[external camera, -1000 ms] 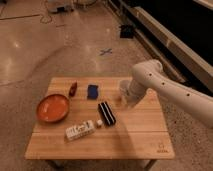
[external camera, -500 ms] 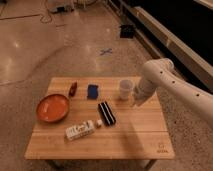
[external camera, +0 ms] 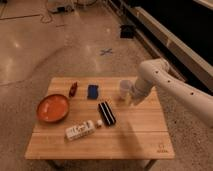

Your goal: Move the arm in a circular motion

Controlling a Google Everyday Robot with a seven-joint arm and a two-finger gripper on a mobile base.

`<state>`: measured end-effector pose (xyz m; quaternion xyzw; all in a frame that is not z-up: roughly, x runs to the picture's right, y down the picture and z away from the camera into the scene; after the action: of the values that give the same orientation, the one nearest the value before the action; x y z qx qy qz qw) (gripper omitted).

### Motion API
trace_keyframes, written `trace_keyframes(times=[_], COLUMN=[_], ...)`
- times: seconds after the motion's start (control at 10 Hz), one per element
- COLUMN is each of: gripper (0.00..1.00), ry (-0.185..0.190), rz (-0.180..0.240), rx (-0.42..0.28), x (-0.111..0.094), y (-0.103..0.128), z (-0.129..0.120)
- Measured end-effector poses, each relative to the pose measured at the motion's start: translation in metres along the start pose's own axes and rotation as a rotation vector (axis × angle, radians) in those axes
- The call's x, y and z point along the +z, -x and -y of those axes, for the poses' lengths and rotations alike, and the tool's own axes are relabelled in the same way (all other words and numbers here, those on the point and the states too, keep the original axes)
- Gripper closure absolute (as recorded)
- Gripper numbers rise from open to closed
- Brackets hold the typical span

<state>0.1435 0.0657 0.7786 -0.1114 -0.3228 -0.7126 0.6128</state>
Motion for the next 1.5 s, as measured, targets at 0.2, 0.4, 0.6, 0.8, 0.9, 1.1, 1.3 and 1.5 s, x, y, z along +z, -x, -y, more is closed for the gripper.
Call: trace_keyframes(times=[0.2,0.4,0.6,0.8,0.9,1.1,1.3,1.5], gripper=[0.57,0.57,0.57,0.57,0.57,0.57,0.57,0.57], ry=[0.0,0.004,0.006,0.008,0.011,0.007,0.009,0.006], rz=[-0.001,-0.007,-0.006,-0.004,-0.004,-0.004,0.001,0.004], rx=[0.017,0.01,0.003,0.014,0.003,0.01,0.015,0.046], x=[0.018,0.02,0.009,0.02,0.026,0.027,0.021,0.025], y=[0.004,0.001,-0.001,0.006,0.011,0.009,-0.003,-0.008], z=[-0.002,-0.006,-0.027,-0.039,-0.039,-0.024,-0.024,-0.026])
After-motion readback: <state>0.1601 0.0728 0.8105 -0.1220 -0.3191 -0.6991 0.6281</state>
